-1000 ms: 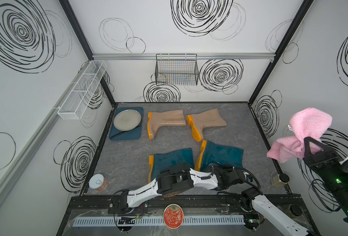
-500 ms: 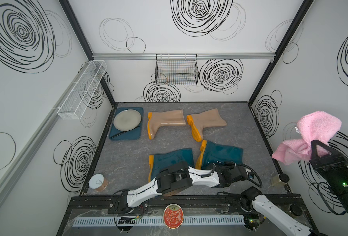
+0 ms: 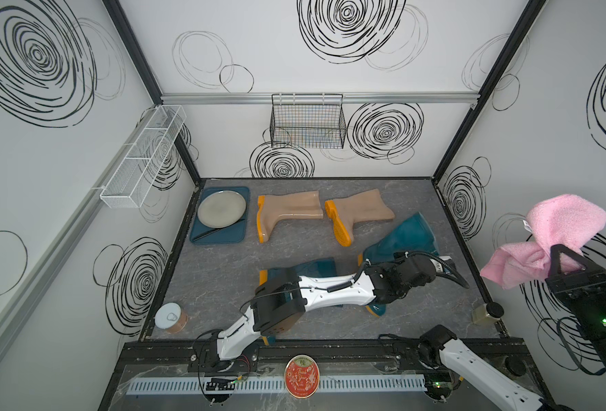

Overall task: Wipe the rubber boots with a cloth
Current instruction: Adjust the rubber boot at the center of the board, then move the rubber boot to the center of the board.

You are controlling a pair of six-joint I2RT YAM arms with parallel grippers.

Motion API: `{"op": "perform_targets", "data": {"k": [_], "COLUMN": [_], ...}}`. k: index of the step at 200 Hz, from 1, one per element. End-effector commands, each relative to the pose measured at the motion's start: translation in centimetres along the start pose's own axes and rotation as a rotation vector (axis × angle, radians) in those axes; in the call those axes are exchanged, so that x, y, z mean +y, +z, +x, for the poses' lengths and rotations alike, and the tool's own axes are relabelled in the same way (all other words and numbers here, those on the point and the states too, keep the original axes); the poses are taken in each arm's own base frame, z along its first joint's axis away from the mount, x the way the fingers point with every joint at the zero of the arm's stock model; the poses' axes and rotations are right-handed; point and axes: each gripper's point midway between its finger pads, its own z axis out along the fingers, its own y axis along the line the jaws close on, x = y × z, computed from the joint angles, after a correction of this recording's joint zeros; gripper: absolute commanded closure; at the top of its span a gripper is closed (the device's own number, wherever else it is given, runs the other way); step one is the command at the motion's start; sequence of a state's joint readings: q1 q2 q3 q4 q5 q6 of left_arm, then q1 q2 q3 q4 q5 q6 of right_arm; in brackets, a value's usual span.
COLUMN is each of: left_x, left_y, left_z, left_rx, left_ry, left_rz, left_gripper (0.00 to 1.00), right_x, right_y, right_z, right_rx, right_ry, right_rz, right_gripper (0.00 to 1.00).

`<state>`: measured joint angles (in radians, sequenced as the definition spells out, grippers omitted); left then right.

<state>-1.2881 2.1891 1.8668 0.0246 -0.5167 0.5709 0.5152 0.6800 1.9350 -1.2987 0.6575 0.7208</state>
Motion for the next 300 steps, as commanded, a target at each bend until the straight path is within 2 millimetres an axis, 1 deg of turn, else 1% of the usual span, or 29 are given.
{"op": "perform_targets", "data": {"k": [1,16,26,37,48,57,70,89,104,119,148,173,192,208,216,232,241,251,257,259,261,262,270,279,291,299,300], "left_x": [5.0,6.3,7.1,7.0,6.9,6.9,6.2,5.0,4.7,5.2,7.1,7.5,7.5,7.0,6.2,4.1,2.7,1.2,0.4,0.2,0.0,-0.1,-0.9,-1.4,-2.0,-2.2,-2.2], "left_y": [-2.4,-2.5,-2.8,-3.0,-3.0,-2.7,-1.9,-1.1,-0.9,-0.6,-0.3,-0.5,-0.6,-0.7,-0.7,-0.9,-1.1,-1.4,-1.6,-1.7,-1.8,-1.8,-2.3,-2.9,-3.6,-4.0,-4.0], "left_z": [-5.4,-5.7,-5.8,-5.5,-4.6,-3.3,-1.0,2.9,6.1,9.5,15.5,19.1,21.3,22.0,22.0,21.0,20.4,19.5,19.1,19.0,18.8,18.7,18.1,17.5,16.8,16.9,17.0], "left_rx": [-0.147,-0.177,-0.205,-0.243,-0.249,-0.229,-0.189,-0.108,-0.044,0.013,0.124,0.198,0.243,0.264,0.269,0.261,0.257,0.246,0.242,0.241,0.239,0.238,0.228,0.208,0.182,0.182,0.184], "left_ry": [-0.144,-0.243,-0.349,-0.454,-0.525,-0.58,-0.652,-0.728,-0.767,-0.813,-0.896,-0.93,-0.963,-0.957,-0.981,-0.97,-0.966,-0.98,-0.993,-0.996,-1.003,-1.005,-1.025,-1.052,-1.086,-1.096,-1.094], "left_rz": [-0.089,-0.115,-0.144,-0.142,-0.17,-0.205,-0.21,-0.222,-0.253,-0.28,-0.339,-0.375,-0.396,-0.387,-0.375,-0.331,-0.313,-0.281,-0.267,-0.263,-0.259,-0.256,-0.245,-0.236,-0.217,-0.221,-0.221], "left_gripper": [1.0,1.0,1.0,1.0,1.0,1.0,1.0,1.0,1.0,1.0,1.0,1.0,1.0,1.0,1.0,1.0,1.0,1.0,1.0,1.0,1.0,1.0,1.0,1.0,1.0,1.0,1.0], "right_x": [-0.5,-0.6,-0.7,-0.7,-0.6,-0.6,-0.6,-0.8,-0.6,-0.4,0.2,0.6,0.7,0.7,0.7,0.5,0.4,0.6,1.0,1.1,1.2,1.2,2.0,2.3,2.1,1.5,1.3], "right_y": [-0.6,-0.5,-0.4,-0.1,0.3,0.7,1.3,2.1,2.8,3.4,4.6,5.5,6.0,6.3,6.4,6.7,7.1,7.9,8.6,8.6,8.9,8.9,9.7,10.3,11.2,11.7,11.9], "right_z": [-1.2,-1.4,-1.4,-1.2,-0.6,0.0,1.0,2.4,3.5,4.5,6.3,7.6,8.3,8.6,8.8,9.3,10.0,11.4,12.8,13.0,13.7,13.7,15.7,17.3,19.6,21.1,21.5], "right_rx": [-0.043,-0.052,-0.054,-0.051,-0.041,-0.031,-0.012,0.012,0.035,0.061,0.106,0.134,0.149,0.155,0.157,0.165,0.185,0.23,0.275,0.279,0.302,0.302,0.354,0.392,0.435,0.458,0.464], "right_ry": [0.016,0.011,0.004,-0.003,-0.013,-0.019,-0.029,-0.035,-0.044,-0.054,-0.075,-0.085,-0.097,-0.111,-0.113,-0.13,-0.148,-0.174,-0.185,-0.186,-0.191,-0.191,-0.187,-0.179,-0.173,-0.176,-0.176], "right_rz": [0.01,0.025,0.036,0.042,0.046,0.048,0.05,0.054,0.047,0.045,0.034,0.023,0.023,0.031,0.032,0.043,0.058,0.061,0.049,0.046,0.039,0.039,0.0,-0.018,-0.018,-0.003,0.003], "right_gripper": [1.0,1.0,1.0,1.0,1.0,1.0,1.0,1.0,1.0,1.0,1.0,1.0,1.0,1.0,1.0,1.0,1.0,1.0,1.0,1.0,1.0,1.0,1.0,1.0,1.0,1.0,1.0]}}
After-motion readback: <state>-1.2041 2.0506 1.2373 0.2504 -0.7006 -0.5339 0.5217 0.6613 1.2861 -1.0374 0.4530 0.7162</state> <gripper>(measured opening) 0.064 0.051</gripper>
